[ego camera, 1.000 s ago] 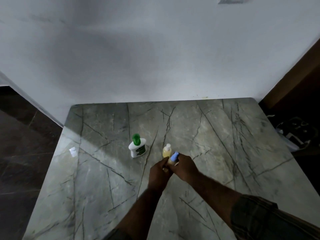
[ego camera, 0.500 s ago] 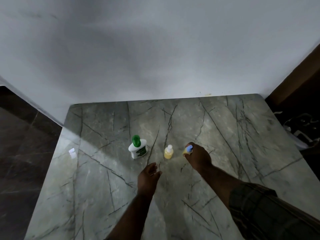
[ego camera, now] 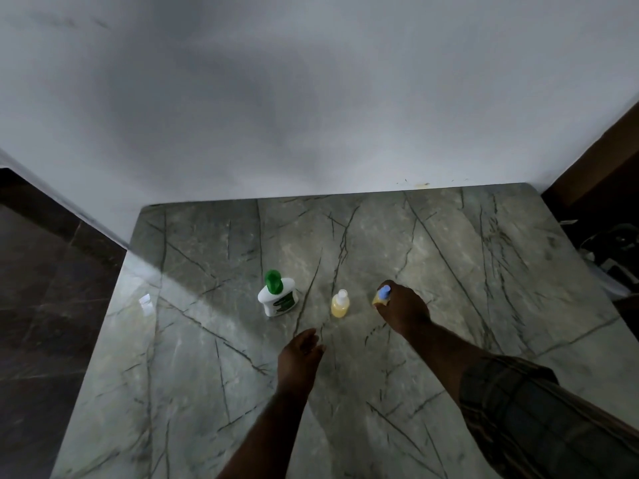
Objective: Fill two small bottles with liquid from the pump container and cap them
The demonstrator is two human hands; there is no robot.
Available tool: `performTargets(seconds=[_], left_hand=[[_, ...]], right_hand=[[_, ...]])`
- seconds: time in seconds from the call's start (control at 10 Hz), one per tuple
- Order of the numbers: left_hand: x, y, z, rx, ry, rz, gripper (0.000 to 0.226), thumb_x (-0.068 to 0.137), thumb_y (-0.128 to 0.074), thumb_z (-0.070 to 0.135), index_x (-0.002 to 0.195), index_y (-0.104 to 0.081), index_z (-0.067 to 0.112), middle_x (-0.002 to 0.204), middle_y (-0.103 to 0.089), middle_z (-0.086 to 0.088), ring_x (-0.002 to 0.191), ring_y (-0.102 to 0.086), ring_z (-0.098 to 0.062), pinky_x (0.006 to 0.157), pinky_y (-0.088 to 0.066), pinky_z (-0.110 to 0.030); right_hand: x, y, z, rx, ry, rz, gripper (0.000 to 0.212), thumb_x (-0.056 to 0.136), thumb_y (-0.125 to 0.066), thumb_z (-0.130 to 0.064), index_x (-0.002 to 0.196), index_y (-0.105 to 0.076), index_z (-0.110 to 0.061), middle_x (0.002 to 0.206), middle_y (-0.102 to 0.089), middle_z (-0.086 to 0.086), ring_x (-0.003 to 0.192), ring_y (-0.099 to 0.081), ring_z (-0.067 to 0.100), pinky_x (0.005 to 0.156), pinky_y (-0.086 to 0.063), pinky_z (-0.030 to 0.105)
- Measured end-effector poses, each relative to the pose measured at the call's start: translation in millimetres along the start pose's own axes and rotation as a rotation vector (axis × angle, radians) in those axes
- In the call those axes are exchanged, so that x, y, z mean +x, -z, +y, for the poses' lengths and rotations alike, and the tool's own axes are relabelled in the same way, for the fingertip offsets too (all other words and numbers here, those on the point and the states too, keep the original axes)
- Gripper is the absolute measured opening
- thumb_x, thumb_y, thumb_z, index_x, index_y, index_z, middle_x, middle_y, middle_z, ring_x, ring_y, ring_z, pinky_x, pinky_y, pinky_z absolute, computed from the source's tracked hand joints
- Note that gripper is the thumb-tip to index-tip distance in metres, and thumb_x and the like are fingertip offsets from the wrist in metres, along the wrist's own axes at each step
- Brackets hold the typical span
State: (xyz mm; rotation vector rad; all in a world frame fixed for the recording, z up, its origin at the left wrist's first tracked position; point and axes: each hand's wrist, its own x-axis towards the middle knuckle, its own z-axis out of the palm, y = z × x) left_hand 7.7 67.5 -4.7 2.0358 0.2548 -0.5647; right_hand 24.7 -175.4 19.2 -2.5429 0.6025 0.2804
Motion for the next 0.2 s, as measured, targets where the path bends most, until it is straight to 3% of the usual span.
performTargets(seconds=[0.1,0.2], left_hand=[[-0.1,0.0,0.4,0.015,0.0,0.002,0.045,0.089,-0.073,0.025,0.132,-0.062,0.021,0.122,-0.07,0.002,0.107,-0.064,-0.009,0.101,-0.053,-0.034],[0.5,-1.6,2.4,0.004,-0.021,0.043,0.036,0.094,-0.067,0.027,0.129,-0.065,0.022,0.123,-0.07,0.002,0.105,-0.063,-0.007,0.097,-0.051,-0.027]], right_hand=[[-0.5,2.2,-1.2,0.023,-0.02,-0.027,0.032,0.091,-0.063,-0.026,0.122,-0.06,-0.017,0.114,-0.069,0.004,0.108,-0.064,0.026,0.09,-0.051,0.033],[0.1,-1.3,2.7,0.15,-0.038,-0.018,0.065,0.083,-0.075,-0.031,0.141,-0.048,-0.022,0.125,-0.064,0.0,0.119,-0.06,0.022,0.099,-0.047,0.033]])
